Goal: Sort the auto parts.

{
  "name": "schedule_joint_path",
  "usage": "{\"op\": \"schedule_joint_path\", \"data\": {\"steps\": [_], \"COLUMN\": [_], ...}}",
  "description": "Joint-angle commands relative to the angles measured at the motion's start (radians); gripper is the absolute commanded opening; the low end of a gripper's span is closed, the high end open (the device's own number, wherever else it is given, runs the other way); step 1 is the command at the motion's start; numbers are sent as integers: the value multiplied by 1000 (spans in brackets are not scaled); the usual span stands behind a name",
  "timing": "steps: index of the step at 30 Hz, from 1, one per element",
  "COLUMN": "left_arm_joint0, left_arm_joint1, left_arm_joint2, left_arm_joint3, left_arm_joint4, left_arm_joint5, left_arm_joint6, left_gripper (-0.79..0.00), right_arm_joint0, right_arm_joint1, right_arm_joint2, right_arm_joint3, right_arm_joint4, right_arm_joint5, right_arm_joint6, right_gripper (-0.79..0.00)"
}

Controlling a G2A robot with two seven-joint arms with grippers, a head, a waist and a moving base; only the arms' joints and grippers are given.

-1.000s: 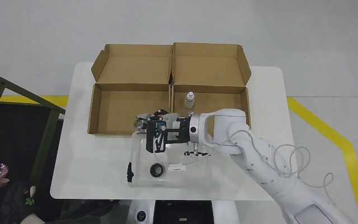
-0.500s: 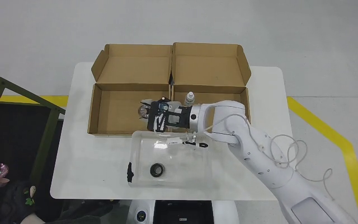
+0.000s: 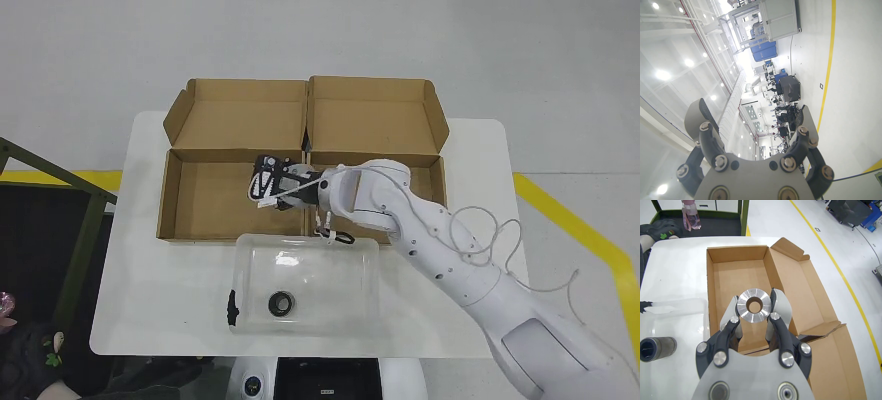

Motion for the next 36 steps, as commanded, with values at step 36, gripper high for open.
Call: {"op": "schedule_joint_path", "data": {"steps": [36], "left_arm_joint0": [0], "left_arm_joint1": [0], "left_arm_joint2": [0], "left_arm_joint3": [0], "left_arm_joint4": [0], "left_arm_joint5": [0], "left_arm_joint6": [0], "left_gripper": [0], "right_arm_joint0": [221], "right_arm_joint1": [-254], "right_arm_joint2": [-225], "right_arm_joint3": [596], "right_arm_joint4": [15], "right_arm_joint5": [78], "right_arm_joint6": [56], "right_gripper": [-643]}}
